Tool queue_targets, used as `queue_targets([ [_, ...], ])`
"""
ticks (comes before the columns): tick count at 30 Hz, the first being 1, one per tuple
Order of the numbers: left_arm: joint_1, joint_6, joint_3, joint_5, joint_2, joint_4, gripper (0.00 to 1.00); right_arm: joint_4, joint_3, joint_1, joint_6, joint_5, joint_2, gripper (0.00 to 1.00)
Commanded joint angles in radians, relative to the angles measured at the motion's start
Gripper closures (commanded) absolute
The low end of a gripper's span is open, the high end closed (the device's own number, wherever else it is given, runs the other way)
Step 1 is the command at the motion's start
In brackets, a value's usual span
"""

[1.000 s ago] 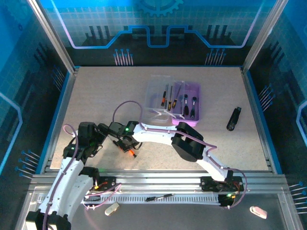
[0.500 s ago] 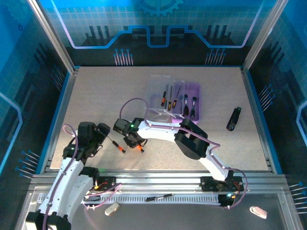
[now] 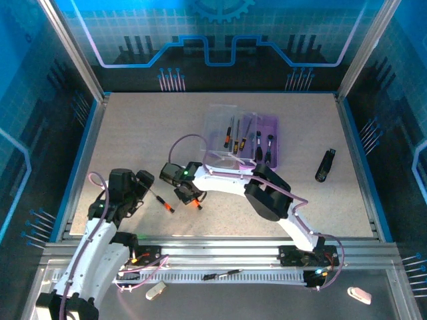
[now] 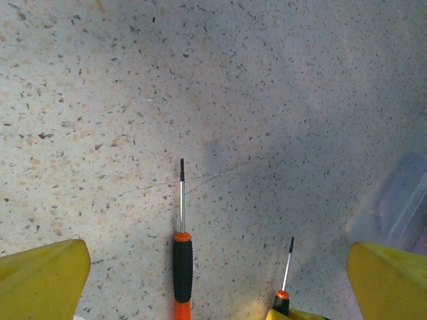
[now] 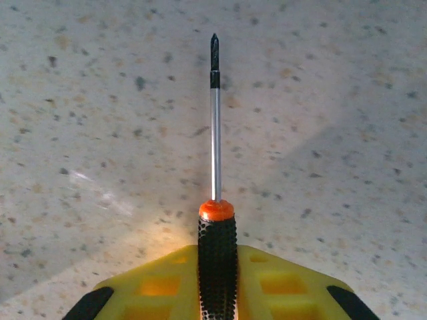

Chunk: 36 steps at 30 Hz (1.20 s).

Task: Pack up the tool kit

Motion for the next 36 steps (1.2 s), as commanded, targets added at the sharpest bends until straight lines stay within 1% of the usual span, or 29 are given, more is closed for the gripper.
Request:
queue_targets([
  [1,0.008,-0.007,0.000,0.036,0.013,0.027,0.01,-0.022,-0.019,-0.025,-0.003,0.015,-0.086,0.81],
  [4,0.008,-0.010,-0.006,0.069,0.031,0.054,0.01,-0.014,-0.031,-0.031,-0.003,0.018,-0.120,0.81],
  [10,0.008,0.007,-0.019,0.183,0.085,0.149,0.01,0.003,-0.044,-0.056,-0.007,0.008,-0.185,0.81],
  [15,0.007,-0.009,-0.026,0.211,0.106,0.206,0.01,0.055,-0.073,-0.099,0.017,-0.077,-0.256,0.81],
  [19,0.006,-0.022,-0.029,0.235,0.130,0.256,0.01,0.068,-0.065,-0.129,0.014,-0.092,-0.296,0.81],
  [22,0.004,-0.026,-0.022,0.262,0.159,0.280,0.01,0.082,-0.054,-0.162,0.014,-0.124,-0.319,0.82],
  [27,-0.010,-0.018,-0.004,0.287,0.185,0.293,0.01,0.075,-0.011,-0.234,-0.001,-0.141,-0.341,0.82],
  [29,-0.022,-0.015,0.003,0.288,0.183,0.288,0.01,0.082,-0.002,-0.271,-0.002,-0.161,-0.359,0.82],
  [31,-0.036,-0.021,0.012,0.290,0.181,0.282,0.01,0.082,0.005,-0.301,-0.012,-0.143,-0.372,0.82],
  [36,-0.080,-0.004,0.047,0.290,0.190,0.280,0.01,0.110,-0.007,-0.401,-0.010,-0.152,-0.390,0.83],
])
